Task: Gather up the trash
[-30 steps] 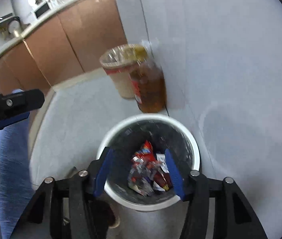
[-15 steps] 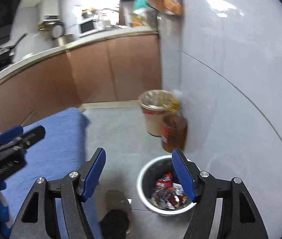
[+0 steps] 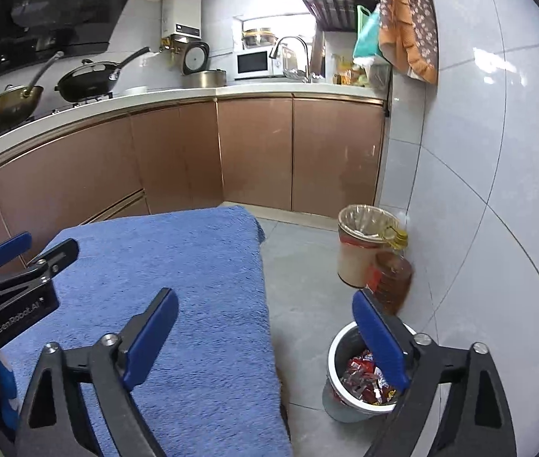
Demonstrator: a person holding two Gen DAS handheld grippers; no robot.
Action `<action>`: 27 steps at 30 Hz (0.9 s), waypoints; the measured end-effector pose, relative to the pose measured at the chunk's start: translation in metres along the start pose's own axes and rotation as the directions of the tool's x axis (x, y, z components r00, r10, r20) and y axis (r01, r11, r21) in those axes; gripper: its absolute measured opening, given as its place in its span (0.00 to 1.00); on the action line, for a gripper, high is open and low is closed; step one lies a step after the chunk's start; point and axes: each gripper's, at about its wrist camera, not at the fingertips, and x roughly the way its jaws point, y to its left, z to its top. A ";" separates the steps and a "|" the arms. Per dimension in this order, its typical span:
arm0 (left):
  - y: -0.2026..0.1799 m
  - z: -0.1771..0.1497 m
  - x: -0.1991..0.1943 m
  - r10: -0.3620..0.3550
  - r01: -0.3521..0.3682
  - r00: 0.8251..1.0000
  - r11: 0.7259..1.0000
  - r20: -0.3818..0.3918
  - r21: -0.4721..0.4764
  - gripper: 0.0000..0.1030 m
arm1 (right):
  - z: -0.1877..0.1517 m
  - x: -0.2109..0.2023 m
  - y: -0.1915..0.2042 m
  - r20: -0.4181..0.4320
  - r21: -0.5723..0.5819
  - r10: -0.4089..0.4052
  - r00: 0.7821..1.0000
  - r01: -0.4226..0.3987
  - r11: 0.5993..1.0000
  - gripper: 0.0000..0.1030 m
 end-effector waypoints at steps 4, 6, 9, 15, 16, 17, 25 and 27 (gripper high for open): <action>0.009 0.000 -0.017 0.030 -0.030 0.999 1.000 0.029 -0.007 0.77 | 0.004 -0.014 0.009 0.037 -0.007 -0.003 0.999 0.003 1.000 1.00; 0.014 0.000 -0.025 0.038 -0.037 0.998 0.999 0.045 -0.014 0.79 | 0.005 -0.021 0.011 0.051 -0.012 -0.003 0.999 0.004 1.000 1.00; 0.016 0.001 -0.034 0.047 -0.047 0.997 0.999 0.059 -0.009 0.81 | 0.007 -0.029 0.015 0.064 -0.019 0.000 0.998 0.001 1.000 1.00; 0.017 0.003 -0.046 0.068 -0.066 0.993 0.998 0.093 -0.017 0.85 | 0.010 -0.041 0.018 0.105 -0.029 -0.009 0.994 0.012 1.000 1.00; 0.018 0.003 -0.047 0.070 -0.068 0.993 0.997 0.095 -0.021 0.85 | 0.010 -0.043 0.018 0.113 -0.030 -0.011 0.993 0.014 0.999 1.00; 0.020 0.003 -0.047 0.072 -0.070 0.993 0.997 0.096 -0.023 0.86 | 0.010 -0.044 0.018 0.119 -0.031 -0.014 0.993 0.017 0.999 1.00; 0.027 0.001 -0.050 0.091 -0.087 0.991 0.995 0.097 -0.044 0.88 | 0.010 -0.046 0.017 0.133 -0.039 -0.001 0.991 0.006 0.999 1.00; 0.027 0.000 -0.050 0.091 -0.087 0.991 0.995 0.096 -0.046 0.88 | 0.010 -0.045 0.017 0.135 -0.038 0.003 0.991 0.003 0.999 1.00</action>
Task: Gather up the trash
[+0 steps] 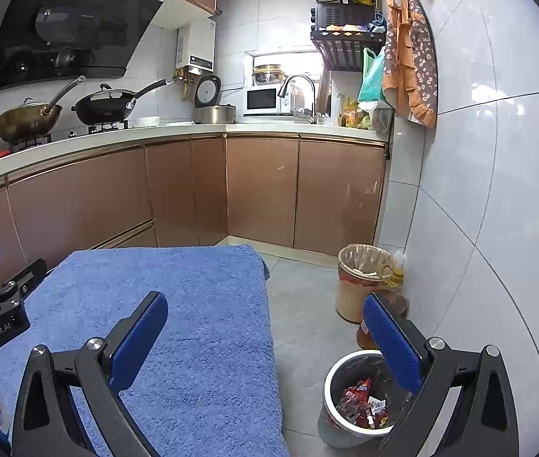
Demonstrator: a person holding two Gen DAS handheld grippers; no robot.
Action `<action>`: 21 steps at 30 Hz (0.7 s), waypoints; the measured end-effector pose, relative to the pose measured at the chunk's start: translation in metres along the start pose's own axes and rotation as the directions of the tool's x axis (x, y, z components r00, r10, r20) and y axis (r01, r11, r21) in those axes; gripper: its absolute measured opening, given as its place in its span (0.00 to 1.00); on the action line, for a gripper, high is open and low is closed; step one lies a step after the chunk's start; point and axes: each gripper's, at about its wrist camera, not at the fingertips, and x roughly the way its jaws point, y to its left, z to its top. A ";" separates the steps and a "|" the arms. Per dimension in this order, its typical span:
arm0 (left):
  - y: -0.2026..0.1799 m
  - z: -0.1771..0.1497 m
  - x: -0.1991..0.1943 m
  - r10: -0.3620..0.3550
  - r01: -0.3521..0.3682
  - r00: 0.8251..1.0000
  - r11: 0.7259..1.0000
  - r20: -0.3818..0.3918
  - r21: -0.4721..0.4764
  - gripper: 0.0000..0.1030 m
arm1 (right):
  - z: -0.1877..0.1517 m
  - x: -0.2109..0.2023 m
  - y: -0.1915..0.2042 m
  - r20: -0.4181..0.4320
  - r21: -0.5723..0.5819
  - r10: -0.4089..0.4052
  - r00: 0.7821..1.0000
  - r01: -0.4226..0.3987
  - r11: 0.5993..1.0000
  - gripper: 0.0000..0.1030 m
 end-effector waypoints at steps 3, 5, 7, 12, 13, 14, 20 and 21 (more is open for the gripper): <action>-0.001 -0.001 0.000 -0.004 0.004 1.000 1.000 0.001 0.003 0.88 | -0.001 0.000 0.000 -0.001 0.002 -0.003 1.000 0.003 1.000 1.00; -0.003 -0.001 -0.001 -0.009 0.009 1.000 1.000 0.003 0.006 0.88 | -0.002 0.001 -0.002 -0.004 0.006 -0.004 1.000 0.004 1.000 1.00; -0.004 -0.002 -0.002 -0.011 0.011 1.000 1.000 0.006 0.008 0.89 | -0.003 0.001 -0.004 -0.006 0.011 -0.006 1.000 0.006 1.000 1.00; -0.005 -0.003 -0.002 -0.013 0.013 1.000 1.000 0.009 0.007 0.89 | -0.004 0.004 -0.008 -0.013 0.019 -0.005 1.000 0.005 1.000 1.00; -0.005 -0.003 -0.002 -0.012 0.012 1.000 1.000 0.009 0.007 0.89 | -0.004 0.004 -0.008 -0.014 0.019 -0.003 1.000 0.004 1.000 1.00; -0.005 -0.003 -0.002 -0.012 0.011 1.000 1.000 0.009 0.007 0.89 | -0.004 0.004 -0.008 -0.015 0.017 0.000 1.000 0.001 1.000 1.00; -0.007 -0.005 0.002 -0.022 0.022 1.000 1.000 -0.005 0.006 0.89 | -0.006 0.008 -0.011 -0.025 0.019 0.003 1.000 -0.003 1.000 1.00; -0.010 -0.005 0.004 -0.029 0.029 1.000 1.000 -0.011 0.010 0.89 | -0.007 0.009 -0.012 -0.031 0.021 -0.001 1.000 0.002 1.000 1.00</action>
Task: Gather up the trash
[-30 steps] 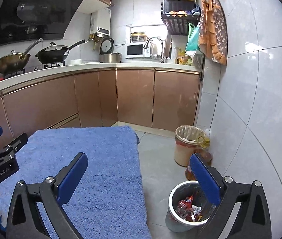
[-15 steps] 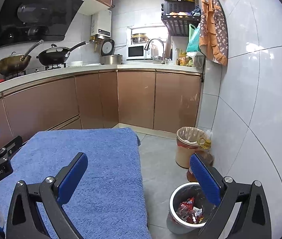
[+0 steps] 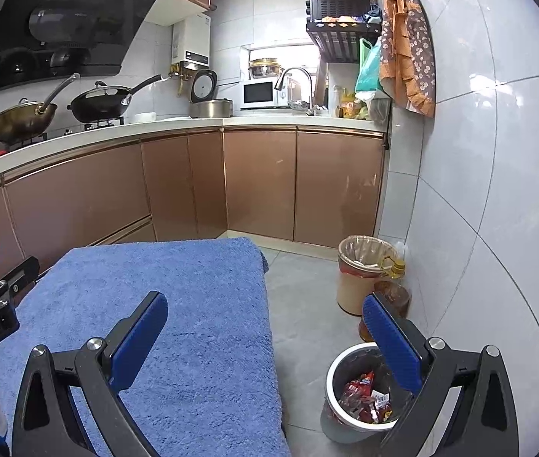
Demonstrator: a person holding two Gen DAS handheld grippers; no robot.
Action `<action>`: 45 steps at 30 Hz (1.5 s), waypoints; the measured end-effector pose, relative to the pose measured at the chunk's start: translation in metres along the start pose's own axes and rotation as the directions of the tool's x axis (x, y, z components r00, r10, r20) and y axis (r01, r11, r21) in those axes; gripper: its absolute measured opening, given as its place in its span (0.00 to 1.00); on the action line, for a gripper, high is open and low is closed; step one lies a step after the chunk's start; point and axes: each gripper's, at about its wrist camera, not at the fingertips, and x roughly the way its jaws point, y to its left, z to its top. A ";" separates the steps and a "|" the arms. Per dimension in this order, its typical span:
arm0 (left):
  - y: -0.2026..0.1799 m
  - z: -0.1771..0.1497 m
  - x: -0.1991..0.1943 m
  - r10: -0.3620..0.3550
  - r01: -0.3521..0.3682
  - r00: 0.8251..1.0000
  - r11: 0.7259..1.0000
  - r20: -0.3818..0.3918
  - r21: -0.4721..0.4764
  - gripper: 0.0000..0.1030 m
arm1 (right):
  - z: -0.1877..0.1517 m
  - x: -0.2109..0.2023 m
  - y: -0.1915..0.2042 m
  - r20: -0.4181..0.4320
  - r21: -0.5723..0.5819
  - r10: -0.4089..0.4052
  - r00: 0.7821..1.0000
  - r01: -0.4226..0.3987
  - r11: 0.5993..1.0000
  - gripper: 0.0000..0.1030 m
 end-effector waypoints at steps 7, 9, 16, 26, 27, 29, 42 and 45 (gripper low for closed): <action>-0.018 -0.002 0.013 -0.043 0.044 0.999 0.999 -0.016 0.022 0.89 | -0.005 0.006 -0.021 -0.027 0.033 -0.058 0.998 0.059 0.998 1.00; -0.024 -0.001 0.016 -0.058 0.058 0.998 0.998 -0.016 0.030 0.89 | -0.006 0.006 -0.028 -0.028 0.042 -0.075 0.997 0.076 0.996 1.00; -0.039 0.001 0.023 -0.080 0.080 0.997 0.995 -0.005 0.061 0.89 | -0.006 0.006 -0.045 -0.021 0.068 -0.125 0.992 0.126 0.990 1.00; -0.045 0.001 0.029 -0.079 0.079 0.997 0.994 -0.010 0.077 0.89 | -0.010 0.015 -0.053 -0.036 0.073 -0.130 0.991 0.132 0.989 1.00; -0.045 0.001 0.030 -0.079 0.079 0.997 0.994 -0.012 0.078 0.89 | -0.010 0.015 -0.053 -0.036 0.073 -0.131 0.991 0.133 0.988 1.00; -0.046 0.001 0.031 -0.080 0.081 0.997 0.994 -0.013 0.079 0.89 | -0.010 0.015 -0.052 -0.036 0.075 -0.133 0.990 0.136 0.988 1.00; -0.048 -0.002 0.030 -0.082 0.082 0.997 0.992 -0.012 0.092 0.89 | -0.011 0.015 -0.051 -0.031 0.074 -0.129 0.991 0.131 0.989 1.00; -0.048 -0.002 0.030 -0.083 0.084 0.996 0.992 -0.012 0.091 0.89 | -0.011 0.015 -0.052 -0.027 0.072 -0.132 0.991 0.133 0.988 1.00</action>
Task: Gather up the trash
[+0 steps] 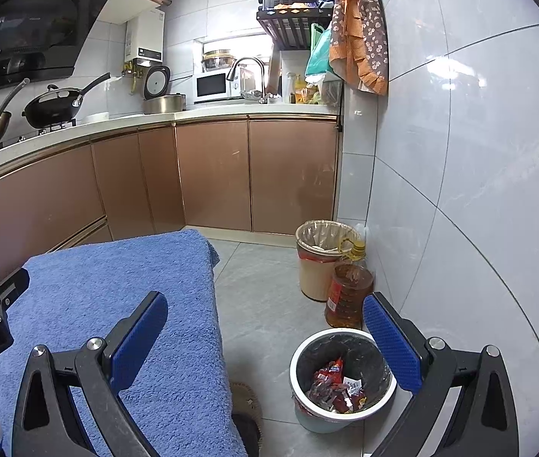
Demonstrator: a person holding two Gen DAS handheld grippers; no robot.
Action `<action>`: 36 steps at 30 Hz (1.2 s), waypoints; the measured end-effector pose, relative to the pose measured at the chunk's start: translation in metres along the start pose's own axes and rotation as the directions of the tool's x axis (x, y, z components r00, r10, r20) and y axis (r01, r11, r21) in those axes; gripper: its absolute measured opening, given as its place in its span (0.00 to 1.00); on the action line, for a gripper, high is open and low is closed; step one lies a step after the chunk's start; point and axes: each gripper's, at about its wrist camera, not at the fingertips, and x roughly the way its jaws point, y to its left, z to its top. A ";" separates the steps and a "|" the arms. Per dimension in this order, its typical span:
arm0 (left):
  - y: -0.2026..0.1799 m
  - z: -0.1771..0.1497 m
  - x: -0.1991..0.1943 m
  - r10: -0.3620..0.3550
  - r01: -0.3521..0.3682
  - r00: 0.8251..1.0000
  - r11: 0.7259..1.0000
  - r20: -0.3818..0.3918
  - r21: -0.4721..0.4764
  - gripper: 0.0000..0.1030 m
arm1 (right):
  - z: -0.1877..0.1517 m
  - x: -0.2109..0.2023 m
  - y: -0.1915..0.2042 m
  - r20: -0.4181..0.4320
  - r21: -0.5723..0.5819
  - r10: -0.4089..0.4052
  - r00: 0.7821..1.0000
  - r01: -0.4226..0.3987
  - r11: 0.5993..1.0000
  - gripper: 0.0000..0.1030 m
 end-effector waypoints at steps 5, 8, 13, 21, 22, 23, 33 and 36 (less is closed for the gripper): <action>0.000 0.000 0.000 0.002 -0.002 1.000 1.000 0.002 -0.006 0.89 | -0.001 0.002 -0.002 0.004 0.000 0.000 1.000 0.000 1.000 1.00; 0.002 0.000 0.000 -0.001 0.001 1.000 1.000 -0.001 -0.009 0.89 | -0.002 0.003 -0.001 0.001 -0.003 0.002 1.000 -0.002 1.000 1.00; 0.004 0.000 0.001 -0.007 0.007 1.000 1.000 -0.006 -0.014 0.89 | -0.001 0.003 -0.002 0.003 -0.011 0.004 1.000 -0.004 1.000 1.00; 0.008 0.000 0.000 -0.018 0.018 1.000 0.999 -0.013 -0.026 0.89 | -0.001 0.003 -0.004 0.004 -0.011 0.004 1.000 -0.004 1.000 1.00; 0.008 -0.001 0.000 -0.020 0.019 1.000 0.999 -0.015 -0.027 0.89 | -0.001 0.003 -0.003 0.004 -0.012 0.004 1.000 -0.004 1.000 1.00; 0.009 -0.001 0.000 -0.021 0.021 1.000 0.999 -0.016 -0.028 0.89 | -0.001 0.003 -0.003 0.004 -0.011 0.003 1.000 -0.003 1.000 1.00; 0.018 0.002 -0.002 -0.023 0.023 1.000 0.998 -0.010 -0.050 0.89 | 0.002 0.003 -0.010 0.009 -0.014 0.008 1.000 -0.008 1.000 1.00; 0.020 0.002 -0.004 -0.023 0.023 1.000 0.998 -0.005 -0.058 0.89 | 0.002 0.003 -0.010 0.008 -0.014 0.010 1.000 -0.009 1.000 1.00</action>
